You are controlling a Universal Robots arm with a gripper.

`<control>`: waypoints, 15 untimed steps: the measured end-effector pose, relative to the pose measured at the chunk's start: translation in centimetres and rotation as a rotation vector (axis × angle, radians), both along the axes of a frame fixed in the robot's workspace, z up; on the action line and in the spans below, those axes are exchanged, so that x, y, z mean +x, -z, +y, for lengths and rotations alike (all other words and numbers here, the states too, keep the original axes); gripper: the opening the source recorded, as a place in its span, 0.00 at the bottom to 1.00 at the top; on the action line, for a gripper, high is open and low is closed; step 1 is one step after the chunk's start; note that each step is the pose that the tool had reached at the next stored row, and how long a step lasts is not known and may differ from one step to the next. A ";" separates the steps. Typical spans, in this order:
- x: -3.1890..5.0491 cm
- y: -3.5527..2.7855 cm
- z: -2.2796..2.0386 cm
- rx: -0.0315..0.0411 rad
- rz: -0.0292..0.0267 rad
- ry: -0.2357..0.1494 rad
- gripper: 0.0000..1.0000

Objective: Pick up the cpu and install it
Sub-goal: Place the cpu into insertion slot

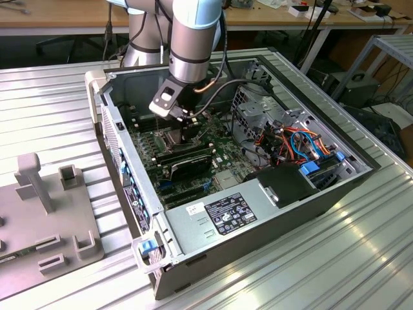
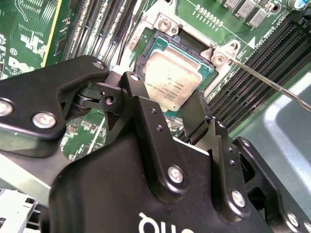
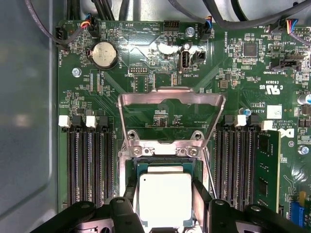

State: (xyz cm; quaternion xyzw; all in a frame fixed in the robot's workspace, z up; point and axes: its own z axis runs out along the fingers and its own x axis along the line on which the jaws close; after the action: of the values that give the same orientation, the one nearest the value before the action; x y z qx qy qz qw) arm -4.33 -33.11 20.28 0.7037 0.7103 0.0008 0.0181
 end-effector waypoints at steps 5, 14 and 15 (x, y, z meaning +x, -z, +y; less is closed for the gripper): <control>-0.33 0.00 0.00 0.0002 -0.0094 -0.003 0.54; -0.52 0.06 0.00 0.0001 -0.0271 -0.006 0.54; -0.55 0.08 0.00 0.0000 -0.0271 -0.006 0.54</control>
State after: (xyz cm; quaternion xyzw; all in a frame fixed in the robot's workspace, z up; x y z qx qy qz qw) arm -4.88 -33.12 20.21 0.7016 0.7119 0.0104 0.0277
